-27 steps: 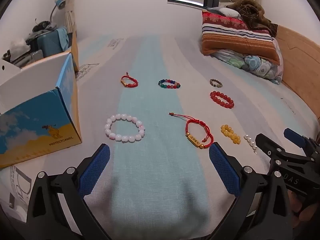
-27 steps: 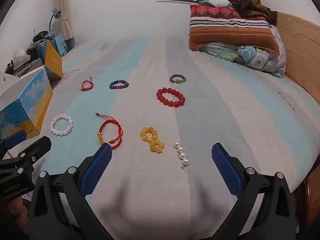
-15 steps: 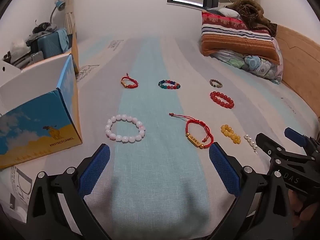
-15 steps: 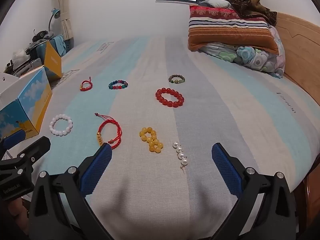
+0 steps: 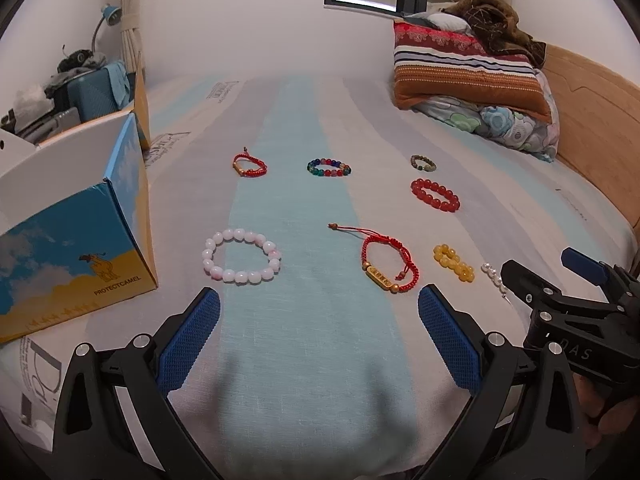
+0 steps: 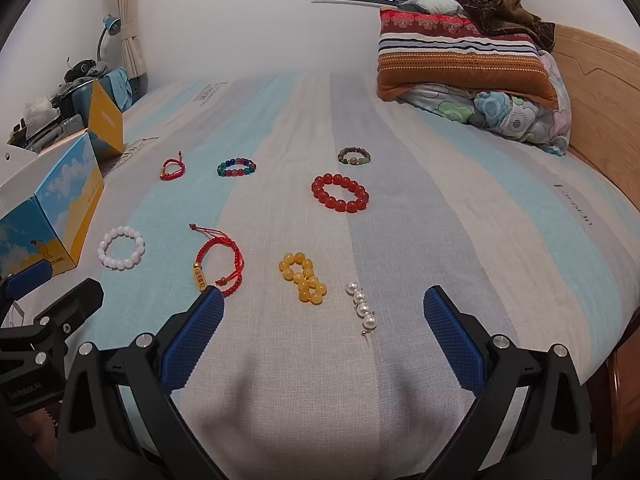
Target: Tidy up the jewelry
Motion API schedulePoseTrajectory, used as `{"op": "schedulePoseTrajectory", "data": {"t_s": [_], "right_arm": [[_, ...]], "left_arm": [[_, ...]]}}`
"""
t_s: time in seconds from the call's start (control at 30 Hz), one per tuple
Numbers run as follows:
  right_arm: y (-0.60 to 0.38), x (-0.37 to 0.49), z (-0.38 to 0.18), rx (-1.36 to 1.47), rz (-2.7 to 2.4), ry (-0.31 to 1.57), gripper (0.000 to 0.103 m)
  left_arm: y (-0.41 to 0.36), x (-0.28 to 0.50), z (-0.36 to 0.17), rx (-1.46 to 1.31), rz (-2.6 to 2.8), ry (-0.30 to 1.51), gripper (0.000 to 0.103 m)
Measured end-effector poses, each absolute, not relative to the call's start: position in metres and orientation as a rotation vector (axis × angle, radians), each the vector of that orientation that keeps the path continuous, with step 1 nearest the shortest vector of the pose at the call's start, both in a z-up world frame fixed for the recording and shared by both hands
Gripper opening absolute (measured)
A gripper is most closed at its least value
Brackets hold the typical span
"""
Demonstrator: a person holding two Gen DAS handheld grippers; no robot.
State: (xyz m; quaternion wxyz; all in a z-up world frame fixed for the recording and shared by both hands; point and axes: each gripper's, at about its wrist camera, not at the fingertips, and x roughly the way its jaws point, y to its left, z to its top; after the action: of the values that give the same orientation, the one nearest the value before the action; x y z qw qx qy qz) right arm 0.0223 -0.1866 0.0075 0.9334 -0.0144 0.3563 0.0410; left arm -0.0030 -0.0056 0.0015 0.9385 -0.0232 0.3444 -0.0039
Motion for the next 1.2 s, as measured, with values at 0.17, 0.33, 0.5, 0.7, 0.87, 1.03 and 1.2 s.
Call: {"op": "schedulePoseTrajectory", "data": {"t_s": [0.17,0.33,0.5,0.7,0.87,1.03,1.2], "right_arm": [[-0.1865,0.0226,0.0073,-0.027,0.084,0.728,0.096],[-0.1853,0.022,0.0075,-0.023,0.089,0.721,0.096],[-0.1857,0.0215,0.0074,-0.021,0.09,0.72,0.096],[-0.183,0.0211,0.007,-0.03,0.092,0.716,0.096],[-0.1826,0.0209,0.0072,-0.031,0.091,0.714,0.096],[-0.1832,0.0199,0.0077,-0.034,0.094,0.709,0.096],[-0.1835,0.0195,0.0077,-0.037,0.09,0.706,0.096]], "left_arm": [[-0.005,-0.0032,0.0034,-0.057,-0.006,0.698,0.098],[-0.005,-0.0051,0.0042,-0.054,-0.006,0.694,0.098],[-0.0049,-0.0056,0.0042,-0.051,0.0,0.693,0.098],[-0.0045,-0.0062,0.0039,-0.049,0.003,0.69,0.098],[-0.002,-0.0064,0.0032,-0.052,0.013,0.689,0.098],[-0.0026,-0.0064,0.0037,-0.036,0.034,0.682,0.098],[-0.0046,-0.0076,0.0038,-0.017,0.04,0.676,0.098]]}}
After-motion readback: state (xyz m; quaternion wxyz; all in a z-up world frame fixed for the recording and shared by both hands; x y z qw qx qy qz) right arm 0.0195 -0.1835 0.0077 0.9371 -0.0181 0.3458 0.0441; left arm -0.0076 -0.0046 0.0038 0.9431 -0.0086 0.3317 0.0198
